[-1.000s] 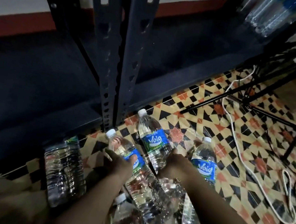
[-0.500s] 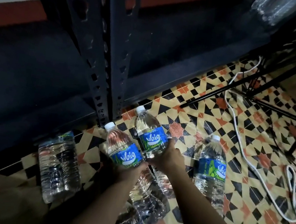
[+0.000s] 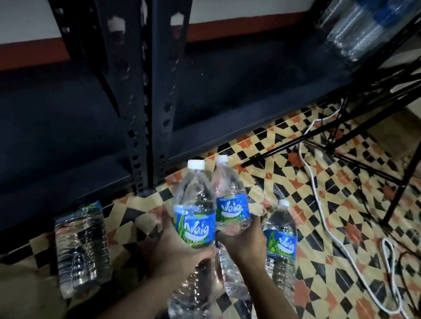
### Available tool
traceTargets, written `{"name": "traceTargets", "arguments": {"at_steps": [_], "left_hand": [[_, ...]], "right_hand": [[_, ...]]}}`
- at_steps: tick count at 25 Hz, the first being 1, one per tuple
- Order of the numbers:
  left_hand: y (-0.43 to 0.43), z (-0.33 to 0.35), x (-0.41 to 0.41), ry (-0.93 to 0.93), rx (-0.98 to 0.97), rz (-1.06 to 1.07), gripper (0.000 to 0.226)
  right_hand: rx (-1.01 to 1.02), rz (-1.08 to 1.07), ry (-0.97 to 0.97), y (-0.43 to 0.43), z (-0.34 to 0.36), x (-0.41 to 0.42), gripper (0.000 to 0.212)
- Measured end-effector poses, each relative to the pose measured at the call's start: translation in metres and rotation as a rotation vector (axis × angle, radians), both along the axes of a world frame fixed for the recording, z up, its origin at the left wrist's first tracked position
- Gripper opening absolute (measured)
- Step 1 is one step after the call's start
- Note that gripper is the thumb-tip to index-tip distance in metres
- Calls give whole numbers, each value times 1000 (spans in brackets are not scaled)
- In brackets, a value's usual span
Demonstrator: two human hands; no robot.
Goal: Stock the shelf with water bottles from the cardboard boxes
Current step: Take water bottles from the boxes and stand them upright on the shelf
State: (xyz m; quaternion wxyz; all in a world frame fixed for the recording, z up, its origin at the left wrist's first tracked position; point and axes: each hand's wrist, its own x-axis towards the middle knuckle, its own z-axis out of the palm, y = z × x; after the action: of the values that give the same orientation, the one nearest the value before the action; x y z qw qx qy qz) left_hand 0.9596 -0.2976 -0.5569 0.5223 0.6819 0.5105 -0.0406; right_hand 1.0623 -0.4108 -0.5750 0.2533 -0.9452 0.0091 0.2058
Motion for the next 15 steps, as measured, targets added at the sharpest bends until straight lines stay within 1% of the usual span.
{"name": "traceTargets", "arguments": {"at_steps": [2,5,8,9,12,15], "left_hand": [[12,29,1,-12,138,-131,95],[27,82,-1,-79,254,-249,82],[39,146,-12,-232,365,-220,72],[41,168,-19,-280,405,-211,70],[48,233,-44,-441,525,-189,66],[55,288,-75,-556,633,-136,60]], "right_hand": [[80,-92,-54,-5,33,-3,95],[270,-169,-145,-7,88,-8,84],[451,-176,-246,-8,146,-18,63],[502,-175,-281,-8,164,-23,59],[619,-133,-358,-2,219,-39,64],[720,-79,-470,14,269,-56,81]]}}
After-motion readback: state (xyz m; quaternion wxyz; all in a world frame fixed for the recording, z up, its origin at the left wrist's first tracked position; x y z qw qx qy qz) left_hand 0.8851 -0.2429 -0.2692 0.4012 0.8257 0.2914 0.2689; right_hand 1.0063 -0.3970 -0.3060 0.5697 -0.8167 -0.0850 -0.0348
